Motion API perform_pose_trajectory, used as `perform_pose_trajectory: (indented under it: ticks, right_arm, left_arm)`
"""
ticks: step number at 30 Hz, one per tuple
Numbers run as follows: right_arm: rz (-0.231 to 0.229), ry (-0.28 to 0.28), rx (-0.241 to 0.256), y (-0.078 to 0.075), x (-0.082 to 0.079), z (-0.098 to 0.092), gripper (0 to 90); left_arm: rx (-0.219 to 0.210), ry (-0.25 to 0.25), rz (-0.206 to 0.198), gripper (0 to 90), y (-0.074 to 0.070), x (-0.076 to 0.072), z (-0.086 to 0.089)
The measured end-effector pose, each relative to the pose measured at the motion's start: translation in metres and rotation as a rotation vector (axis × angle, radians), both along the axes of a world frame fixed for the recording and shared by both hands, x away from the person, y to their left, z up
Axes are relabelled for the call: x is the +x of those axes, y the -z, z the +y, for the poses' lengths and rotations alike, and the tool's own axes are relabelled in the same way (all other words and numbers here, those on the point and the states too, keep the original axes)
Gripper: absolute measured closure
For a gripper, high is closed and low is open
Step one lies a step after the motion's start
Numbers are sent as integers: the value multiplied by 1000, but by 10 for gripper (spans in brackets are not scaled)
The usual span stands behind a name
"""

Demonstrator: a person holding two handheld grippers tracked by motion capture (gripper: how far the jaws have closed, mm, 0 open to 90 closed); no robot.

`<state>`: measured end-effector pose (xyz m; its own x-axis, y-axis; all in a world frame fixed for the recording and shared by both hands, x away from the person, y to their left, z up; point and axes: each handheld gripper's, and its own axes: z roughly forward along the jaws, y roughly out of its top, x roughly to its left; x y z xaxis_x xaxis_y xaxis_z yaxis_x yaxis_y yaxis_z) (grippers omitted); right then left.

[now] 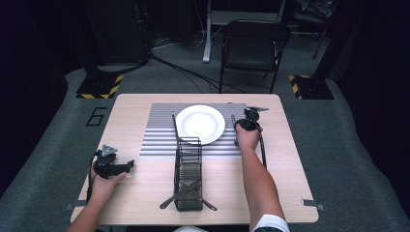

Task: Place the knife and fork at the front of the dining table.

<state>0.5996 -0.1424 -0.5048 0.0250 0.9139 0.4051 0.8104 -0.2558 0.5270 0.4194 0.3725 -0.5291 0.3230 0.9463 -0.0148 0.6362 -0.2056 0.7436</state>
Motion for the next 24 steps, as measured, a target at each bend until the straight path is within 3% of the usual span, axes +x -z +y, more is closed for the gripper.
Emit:
perform_pose_trajectory:
  ticks: [6, 7, 18, 20, 21, 24]
  right_arm:
    - [-9, 27, 23, -5, -6, -2, 823]
    - [-22, 8, 6, -6, -9, -6, 823]
    - [-79, -8, -4, -22, -29, -19, 777]
    - [-94, -22, -14, -25, -36, -23, 766]
    - [-118, -40, -45, -29, -44, -28, 761]
    - [-123, -44, -72, -32, -51, -33, 744]
  left_arm:
    - [0, 1, 0, 145, 0, 0, 0]
    - [0, 1, 0, 145, 0, 0, 0]
    - [-1, -3, -6, 145, 1, 0, 0]
    - [-1, -3, -5, 145, 0, 0, 0]
    - [-1, -3, -6, 144, 1, 0, -1]
    - [-1, -3, -6, 145, 0, 0, 0]
